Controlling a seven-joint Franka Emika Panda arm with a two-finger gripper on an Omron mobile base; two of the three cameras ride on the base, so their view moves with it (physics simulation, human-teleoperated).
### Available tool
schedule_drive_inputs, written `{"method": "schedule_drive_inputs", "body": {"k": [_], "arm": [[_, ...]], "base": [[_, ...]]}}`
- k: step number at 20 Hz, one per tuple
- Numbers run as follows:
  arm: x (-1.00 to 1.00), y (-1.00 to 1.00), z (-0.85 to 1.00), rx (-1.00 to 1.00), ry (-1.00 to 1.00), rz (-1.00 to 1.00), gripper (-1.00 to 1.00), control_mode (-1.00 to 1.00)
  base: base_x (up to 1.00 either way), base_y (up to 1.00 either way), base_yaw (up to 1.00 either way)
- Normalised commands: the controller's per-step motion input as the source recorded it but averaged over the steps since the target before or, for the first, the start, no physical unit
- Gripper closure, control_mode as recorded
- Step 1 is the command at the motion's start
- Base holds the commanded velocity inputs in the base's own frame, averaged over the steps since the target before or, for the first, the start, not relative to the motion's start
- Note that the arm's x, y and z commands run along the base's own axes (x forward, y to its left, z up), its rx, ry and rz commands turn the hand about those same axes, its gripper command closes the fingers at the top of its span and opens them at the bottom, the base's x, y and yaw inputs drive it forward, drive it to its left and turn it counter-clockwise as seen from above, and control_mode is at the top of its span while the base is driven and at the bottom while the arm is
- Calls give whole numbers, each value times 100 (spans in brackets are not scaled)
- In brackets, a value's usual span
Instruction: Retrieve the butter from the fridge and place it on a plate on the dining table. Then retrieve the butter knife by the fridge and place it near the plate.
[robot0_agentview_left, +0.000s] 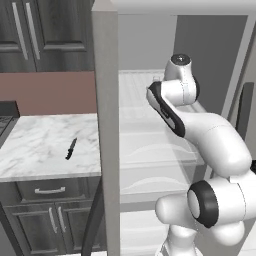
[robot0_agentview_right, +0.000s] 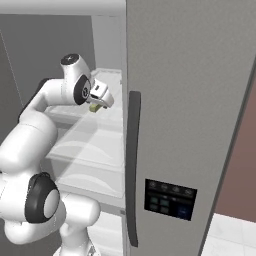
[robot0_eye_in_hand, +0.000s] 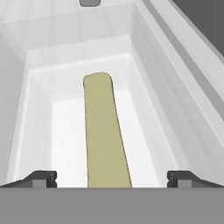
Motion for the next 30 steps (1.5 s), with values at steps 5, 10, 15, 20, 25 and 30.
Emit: {"method": "schedule_drive_inputs", "body": {"k": [5, 10, 15, 20, 25, 30], "arm": [[4, 0, -10, 0, 3, 0, -100, -100], [1, 0, -13, 0, 8, 0, 100, -100], [0, 0, -5, 0, 3, 0, 100, -100], [-18, 0, 0, 0, 0, 0, 100, -100], [-91, 0, 0, 0, -3, 8, 100, -100], [-100, 0, 5, 0, 2, 11, 100, -100]], "base": [[0, 0, 0], [0, 0, 0], [0, 0, 0], [0, 0, 0], [0, 0, 0], [0, 0, 0]]}}
